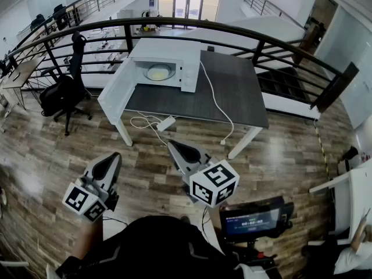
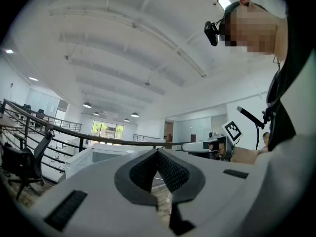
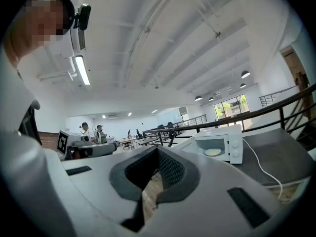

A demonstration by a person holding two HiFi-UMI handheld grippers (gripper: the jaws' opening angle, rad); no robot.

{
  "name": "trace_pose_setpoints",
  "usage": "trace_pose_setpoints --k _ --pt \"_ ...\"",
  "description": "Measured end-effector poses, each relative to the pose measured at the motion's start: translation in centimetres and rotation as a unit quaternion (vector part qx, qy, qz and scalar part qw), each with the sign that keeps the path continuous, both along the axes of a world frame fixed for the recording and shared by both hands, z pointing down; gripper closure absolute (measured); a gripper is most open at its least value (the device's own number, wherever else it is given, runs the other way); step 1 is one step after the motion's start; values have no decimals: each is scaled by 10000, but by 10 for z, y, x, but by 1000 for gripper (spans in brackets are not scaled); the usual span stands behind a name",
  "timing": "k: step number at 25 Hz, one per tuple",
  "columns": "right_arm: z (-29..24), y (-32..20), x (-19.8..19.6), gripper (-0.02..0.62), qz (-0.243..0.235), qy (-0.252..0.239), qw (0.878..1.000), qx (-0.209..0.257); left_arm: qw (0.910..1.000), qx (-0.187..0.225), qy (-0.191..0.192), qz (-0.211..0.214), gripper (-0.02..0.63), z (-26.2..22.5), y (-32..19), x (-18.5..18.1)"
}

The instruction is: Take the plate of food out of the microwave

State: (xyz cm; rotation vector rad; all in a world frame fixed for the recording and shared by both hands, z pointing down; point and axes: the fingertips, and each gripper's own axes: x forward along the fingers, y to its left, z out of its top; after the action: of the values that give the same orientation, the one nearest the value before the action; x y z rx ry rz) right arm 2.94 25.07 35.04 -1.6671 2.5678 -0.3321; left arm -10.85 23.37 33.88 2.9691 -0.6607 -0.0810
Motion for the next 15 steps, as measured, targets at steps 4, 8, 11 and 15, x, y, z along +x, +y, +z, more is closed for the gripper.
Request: trace_pose_setpoints --k 4,8,11,15 --pt "0 3 -1 606 16 -18 10000 -3 10000 53 2 18 604 -1 3 -1" --pt "3 2 -2 606 15 -60 10000 -56 10000 -37 32 9 604 1 3 -1" --pt "0 3 -3 606 65 -156 9999 23 10000 -79 6 33 604 5 2 -3" --pt "4 0 -8 606 180 -235 9996 25 9999 -91 -59 75 604 7 -1 -9"
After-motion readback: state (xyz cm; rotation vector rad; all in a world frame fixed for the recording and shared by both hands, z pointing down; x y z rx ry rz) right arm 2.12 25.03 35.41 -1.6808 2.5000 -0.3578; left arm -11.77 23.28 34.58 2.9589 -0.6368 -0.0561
